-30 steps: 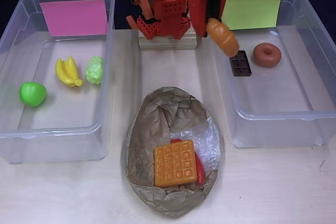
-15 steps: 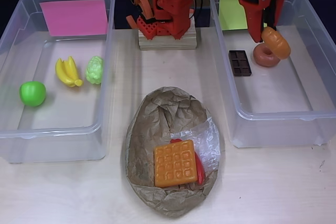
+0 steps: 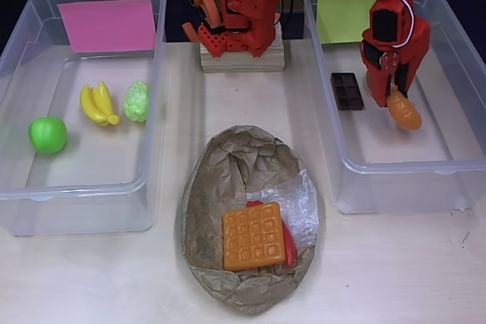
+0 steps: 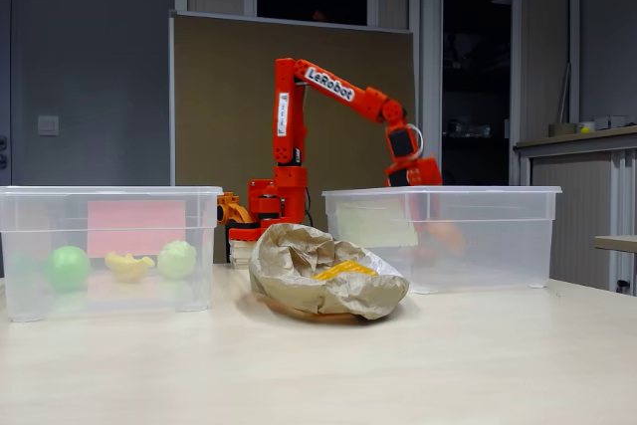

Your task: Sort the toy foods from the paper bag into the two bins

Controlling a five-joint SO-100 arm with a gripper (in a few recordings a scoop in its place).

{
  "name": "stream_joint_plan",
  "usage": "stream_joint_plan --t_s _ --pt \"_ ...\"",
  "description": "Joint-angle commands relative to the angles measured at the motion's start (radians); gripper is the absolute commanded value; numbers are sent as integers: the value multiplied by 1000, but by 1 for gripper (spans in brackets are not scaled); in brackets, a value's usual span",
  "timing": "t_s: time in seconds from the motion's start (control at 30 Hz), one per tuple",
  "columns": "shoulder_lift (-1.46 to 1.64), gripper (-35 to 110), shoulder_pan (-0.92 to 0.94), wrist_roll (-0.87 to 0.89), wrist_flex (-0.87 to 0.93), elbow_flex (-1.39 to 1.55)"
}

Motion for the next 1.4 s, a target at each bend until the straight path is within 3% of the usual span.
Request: stream_joint_plan --t_s 0.0,0.23,0.67,0.8,1.0,1.23,1.37 --pt "-38 3 -51 126 -92 26" --pt "-112 4 -95 239 -196 54" --pt "-64 32 -107 278 -121 83" --pt "-5 34 -101 247 25 38" --pt "60 34 -78 138 403 -198" --pt "-44 31 25 -202 761 -657" --pt "-87 26 121 -426 854 -821"
